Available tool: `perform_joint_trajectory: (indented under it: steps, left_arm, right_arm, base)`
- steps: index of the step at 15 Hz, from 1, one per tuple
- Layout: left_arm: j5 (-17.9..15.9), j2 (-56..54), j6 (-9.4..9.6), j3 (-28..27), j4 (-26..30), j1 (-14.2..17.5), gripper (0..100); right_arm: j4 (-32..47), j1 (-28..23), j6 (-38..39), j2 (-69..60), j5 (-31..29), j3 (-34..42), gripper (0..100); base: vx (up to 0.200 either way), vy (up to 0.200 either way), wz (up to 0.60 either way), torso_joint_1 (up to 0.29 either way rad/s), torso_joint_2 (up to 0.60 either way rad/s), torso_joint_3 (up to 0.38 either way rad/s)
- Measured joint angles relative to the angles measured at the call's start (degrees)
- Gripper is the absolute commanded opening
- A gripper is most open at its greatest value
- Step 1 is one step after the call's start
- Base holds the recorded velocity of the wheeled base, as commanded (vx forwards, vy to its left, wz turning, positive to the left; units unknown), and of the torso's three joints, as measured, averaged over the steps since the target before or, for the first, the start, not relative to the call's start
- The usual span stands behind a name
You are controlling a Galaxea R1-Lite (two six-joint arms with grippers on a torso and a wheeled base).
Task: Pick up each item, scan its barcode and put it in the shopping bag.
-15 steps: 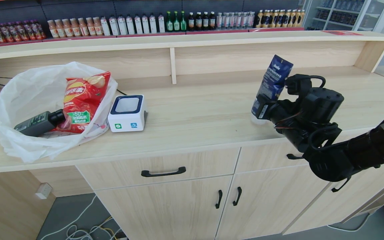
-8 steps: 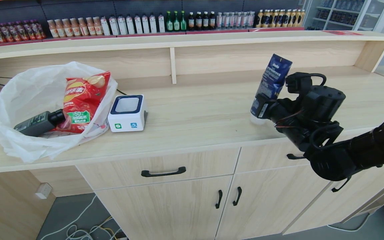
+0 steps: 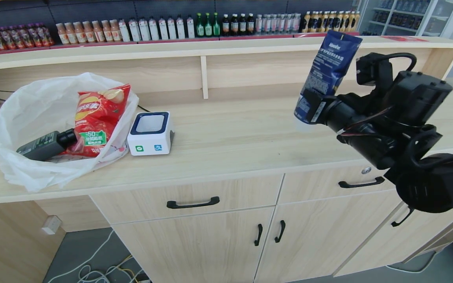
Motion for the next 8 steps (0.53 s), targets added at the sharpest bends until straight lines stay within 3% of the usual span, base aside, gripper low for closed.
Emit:
perform_joint_trajectory:
  steps: [8]
  left_arm:
    - [-0.02,0.00,0.00,0.00,0.00,-0.02,100]
  right_arm:
    - [1.57,8.79,-0.79,-11.11,0.11,4.44,0]
  base:
    - [0.000,0.000,0.00,0.000,0.00,0.000]
